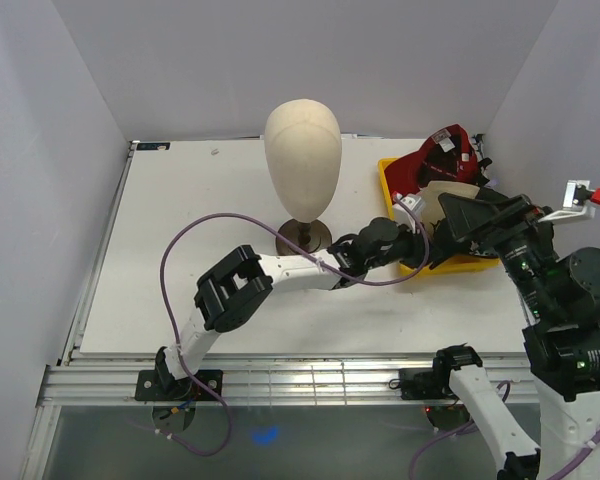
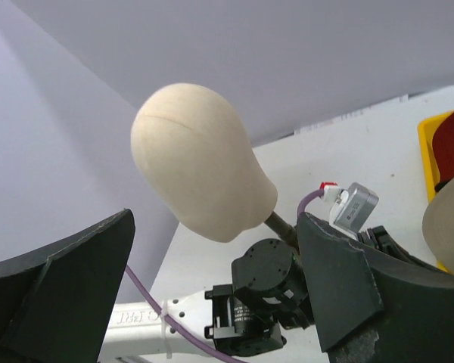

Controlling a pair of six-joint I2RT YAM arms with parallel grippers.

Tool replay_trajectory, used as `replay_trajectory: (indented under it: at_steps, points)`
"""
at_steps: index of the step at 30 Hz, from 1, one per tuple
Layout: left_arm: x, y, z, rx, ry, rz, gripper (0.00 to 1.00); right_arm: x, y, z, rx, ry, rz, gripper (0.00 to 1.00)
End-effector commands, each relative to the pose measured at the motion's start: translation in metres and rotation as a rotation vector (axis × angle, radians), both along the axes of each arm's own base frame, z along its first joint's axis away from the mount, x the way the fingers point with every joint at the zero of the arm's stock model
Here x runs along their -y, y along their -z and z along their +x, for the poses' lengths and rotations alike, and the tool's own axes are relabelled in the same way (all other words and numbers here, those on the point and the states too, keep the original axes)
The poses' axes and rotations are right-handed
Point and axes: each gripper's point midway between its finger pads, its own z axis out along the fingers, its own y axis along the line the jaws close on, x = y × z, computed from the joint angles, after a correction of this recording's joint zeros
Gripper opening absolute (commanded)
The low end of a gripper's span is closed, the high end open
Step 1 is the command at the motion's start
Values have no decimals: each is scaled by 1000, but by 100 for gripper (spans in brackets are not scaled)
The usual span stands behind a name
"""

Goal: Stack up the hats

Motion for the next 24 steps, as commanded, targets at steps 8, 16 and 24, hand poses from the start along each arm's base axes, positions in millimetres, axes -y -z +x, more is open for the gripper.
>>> replay_trajectory:
  at_steps: [8,16,24]
  points:
    - [0,-113,-28,17,54,-198,0,43,-57,-47,249,199,86,92]
    - [7,-127,-52,2,163,-185,0,70,-65,-75,322,315,133,91]
    - [-1,-155,-58,35,191,-219,0,73,-76,-88,381,320,147,91]
